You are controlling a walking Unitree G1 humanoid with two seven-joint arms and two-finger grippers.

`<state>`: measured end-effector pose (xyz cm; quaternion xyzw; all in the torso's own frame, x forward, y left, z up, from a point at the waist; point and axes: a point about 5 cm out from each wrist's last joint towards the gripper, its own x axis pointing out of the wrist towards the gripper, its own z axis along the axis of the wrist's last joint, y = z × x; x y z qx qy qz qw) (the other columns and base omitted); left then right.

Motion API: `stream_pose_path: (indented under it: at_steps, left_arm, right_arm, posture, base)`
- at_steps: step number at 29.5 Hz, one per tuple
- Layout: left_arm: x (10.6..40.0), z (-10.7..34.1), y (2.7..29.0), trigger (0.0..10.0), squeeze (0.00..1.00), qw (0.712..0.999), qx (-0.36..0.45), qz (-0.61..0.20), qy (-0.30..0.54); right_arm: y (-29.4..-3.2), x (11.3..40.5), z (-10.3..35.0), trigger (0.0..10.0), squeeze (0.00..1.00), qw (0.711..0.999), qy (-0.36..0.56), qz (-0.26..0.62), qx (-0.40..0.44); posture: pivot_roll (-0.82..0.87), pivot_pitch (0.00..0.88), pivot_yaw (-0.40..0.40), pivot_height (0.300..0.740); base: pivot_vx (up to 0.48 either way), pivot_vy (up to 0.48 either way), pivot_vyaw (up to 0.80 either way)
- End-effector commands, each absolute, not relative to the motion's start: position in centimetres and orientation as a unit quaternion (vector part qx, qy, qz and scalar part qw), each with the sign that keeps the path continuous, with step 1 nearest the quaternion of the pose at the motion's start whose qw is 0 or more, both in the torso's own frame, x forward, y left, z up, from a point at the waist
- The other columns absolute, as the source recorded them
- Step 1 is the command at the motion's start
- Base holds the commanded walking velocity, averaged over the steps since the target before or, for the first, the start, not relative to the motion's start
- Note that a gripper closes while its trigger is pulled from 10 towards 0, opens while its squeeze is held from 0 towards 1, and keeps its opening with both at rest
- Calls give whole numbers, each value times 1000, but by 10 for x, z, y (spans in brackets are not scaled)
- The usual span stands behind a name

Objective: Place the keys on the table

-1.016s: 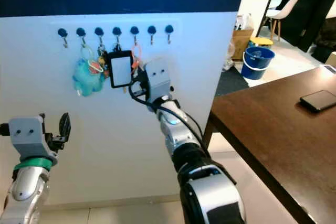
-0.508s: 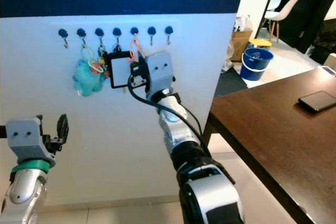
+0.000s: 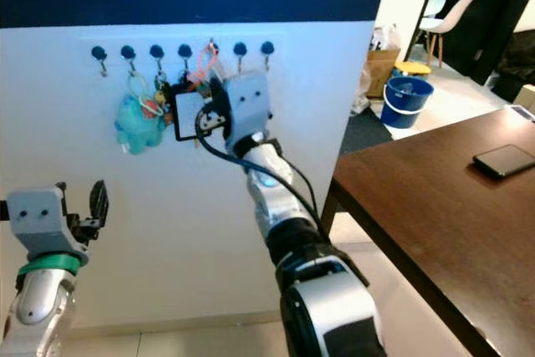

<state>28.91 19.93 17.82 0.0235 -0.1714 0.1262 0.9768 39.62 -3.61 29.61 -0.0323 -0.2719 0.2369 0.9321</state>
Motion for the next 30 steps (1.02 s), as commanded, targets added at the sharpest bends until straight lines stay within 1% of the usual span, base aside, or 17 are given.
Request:
stream_pose_path:
  at_steps: [1,2,4,5,9,17,20,26,29,30]
  left_arm:
    - [288,176,200,10000,0,978,25,126,-166]
    - [288,176,200,10000,0,978,26,125,-165]
    - [288,176,200,10000,0,978,26,125,-165]
    - [288,175,200,10000,0,979,26,124,-162]
    - [287,173,199,10000,0,979,25,121,-159]
    - [289,173,194,10000,0,980,19,116,-159]
    - [290,173,192,10000,0,980,17,115,-161]
    - [289,174,192,10000,0,980,15,116,-162]
    - [287,174,191,10000,0,980,15,116,-162]
    - [286,173,191,10000,0,980,15,117,-160]
  right_arm:
    - [-31,397,294,0,0,935,-255,244,-20]
    - [-32,399,291,0,0,942,-235,241,-1]
    - [-32,399,291,0,0,942,-235,241,-1]
    - [-32,404,281,0,0,952,-182,245,37]
    - [-34,405,272,0,0,954,-153,251,53]
    - [-43,404,261,0,0,957,-147,242,58]
    - [-49,402,251,0,0,960,-150,234,46]
    - [-49,400,251,0,0,958,-161,234,40]
    - [-45,395,250,0,0,954,-167,246,49]
    - [-46,392,239,3529,0,955,-156,248,49]
  posture:
    - [-129,30,52,740]
    - [-132,39,56,740]
    - [-132,39,56,740]
    - [-134,44,60,740]
    - [-137,40,61,740]
    - [-155,54,67,740]
    - [-156,53,67,740]
    - [-150,49,53,740]
    - [-145,51,50,740]
    - [-144,56,49,740]
  base:
    - [0,0,0]
    - [0,0,0]
    - [0,0,0]
    - [0,0,0]
    - [0,0,0]
    - [0,0,0]
    - [0,0,0]
    - [0,0,0]
    - [0,0,0]
    - [0,0,0]
